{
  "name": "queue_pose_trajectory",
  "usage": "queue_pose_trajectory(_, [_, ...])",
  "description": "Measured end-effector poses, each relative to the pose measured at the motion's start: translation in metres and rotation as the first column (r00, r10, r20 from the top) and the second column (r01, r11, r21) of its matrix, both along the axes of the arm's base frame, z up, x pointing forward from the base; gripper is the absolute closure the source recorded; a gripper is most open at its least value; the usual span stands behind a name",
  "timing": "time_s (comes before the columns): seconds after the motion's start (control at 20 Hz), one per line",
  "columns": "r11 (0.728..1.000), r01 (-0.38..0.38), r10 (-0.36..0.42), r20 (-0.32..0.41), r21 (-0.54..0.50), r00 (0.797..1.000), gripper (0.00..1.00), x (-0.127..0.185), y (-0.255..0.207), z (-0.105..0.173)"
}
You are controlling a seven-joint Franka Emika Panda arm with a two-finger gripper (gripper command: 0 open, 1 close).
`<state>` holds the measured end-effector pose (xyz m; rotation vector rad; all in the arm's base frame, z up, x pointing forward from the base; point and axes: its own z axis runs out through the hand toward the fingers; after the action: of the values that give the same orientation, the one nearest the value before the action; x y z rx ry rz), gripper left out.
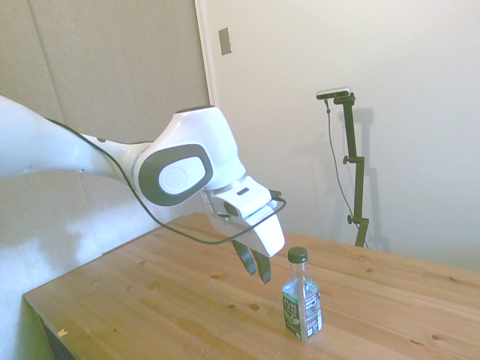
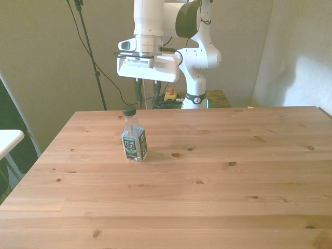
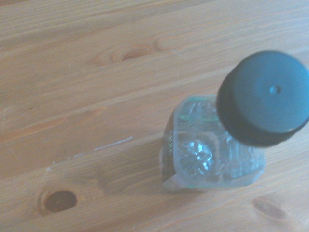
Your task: Knock down the bottle
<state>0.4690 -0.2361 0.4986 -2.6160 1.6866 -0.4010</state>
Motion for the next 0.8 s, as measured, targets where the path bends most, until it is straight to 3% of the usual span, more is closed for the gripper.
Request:
queue_pose_trajectory(0.45, [0.999,0.039,-0.039,-0.013,-0.012,0.999,1.0,0.019,-0.041,-0.002])
queue_pose_trajectory(0.8, [0.999,0.032,-0.032,-0.015,-0.015,0.999,1.0,0.045,-0.04,0.01])
